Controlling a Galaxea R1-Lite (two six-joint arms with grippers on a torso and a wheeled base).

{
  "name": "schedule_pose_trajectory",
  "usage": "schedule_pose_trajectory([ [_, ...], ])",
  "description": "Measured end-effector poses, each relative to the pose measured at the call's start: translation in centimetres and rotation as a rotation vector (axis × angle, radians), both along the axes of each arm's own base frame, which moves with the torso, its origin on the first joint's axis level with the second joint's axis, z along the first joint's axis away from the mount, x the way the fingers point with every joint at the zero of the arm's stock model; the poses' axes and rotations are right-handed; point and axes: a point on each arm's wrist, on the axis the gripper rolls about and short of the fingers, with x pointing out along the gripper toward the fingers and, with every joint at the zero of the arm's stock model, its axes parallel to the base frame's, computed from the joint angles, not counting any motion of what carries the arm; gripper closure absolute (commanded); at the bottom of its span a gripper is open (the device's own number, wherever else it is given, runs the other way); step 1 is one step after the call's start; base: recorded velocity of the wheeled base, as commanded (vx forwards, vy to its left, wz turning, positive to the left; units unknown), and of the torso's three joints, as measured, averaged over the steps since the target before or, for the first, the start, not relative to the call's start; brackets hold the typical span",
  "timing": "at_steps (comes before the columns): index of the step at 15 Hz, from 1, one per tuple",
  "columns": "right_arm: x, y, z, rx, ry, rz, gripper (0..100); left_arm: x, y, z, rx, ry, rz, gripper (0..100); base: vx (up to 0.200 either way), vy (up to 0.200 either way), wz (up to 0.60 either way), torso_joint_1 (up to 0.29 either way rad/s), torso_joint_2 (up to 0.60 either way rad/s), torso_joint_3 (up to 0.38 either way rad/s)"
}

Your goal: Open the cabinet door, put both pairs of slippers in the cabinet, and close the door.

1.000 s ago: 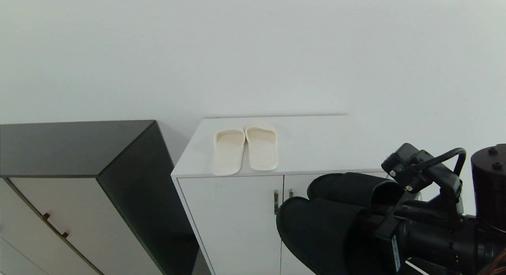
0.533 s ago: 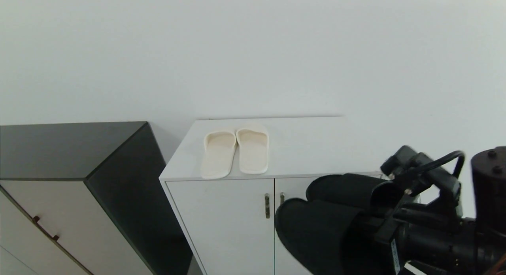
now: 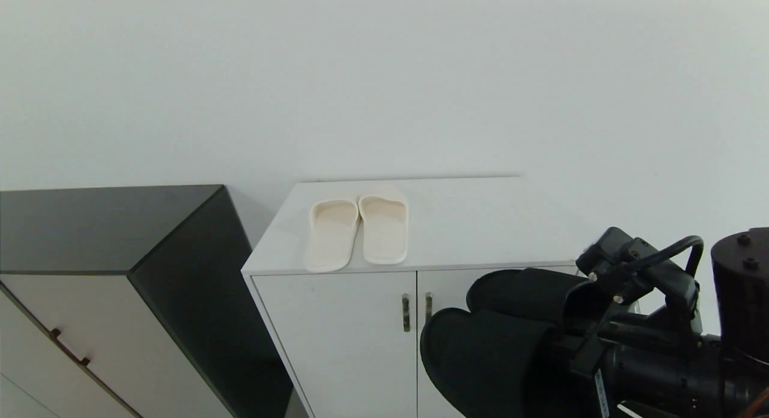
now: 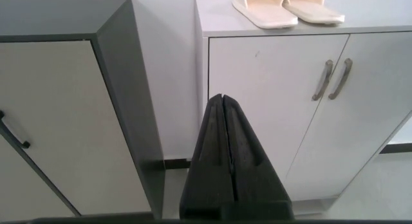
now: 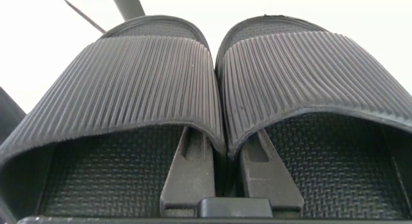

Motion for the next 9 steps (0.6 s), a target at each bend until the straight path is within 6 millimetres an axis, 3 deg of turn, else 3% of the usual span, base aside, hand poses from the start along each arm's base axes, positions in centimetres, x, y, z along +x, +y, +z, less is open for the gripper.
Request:
schedule_pose_trajectory([
  [4, -0.25, 0.07, -0.17, -0.004, 0.004, 0.013, 100, 0.00, 0.00, 0.01, 0.000, -0.001, 0.001, 100, 0.000, 0.000, 0.00, -0.019, 0.04, 0.026],
  [9, -0.39, 0.05, -0.49, -0.013, 0.012, 0.019, 100, 0.00, 0.02, 0.00, 0.008, 0.000, 0.007, 100, 0.000, 0.000, 0.00, -0.202, 0.48, 0.269],
])
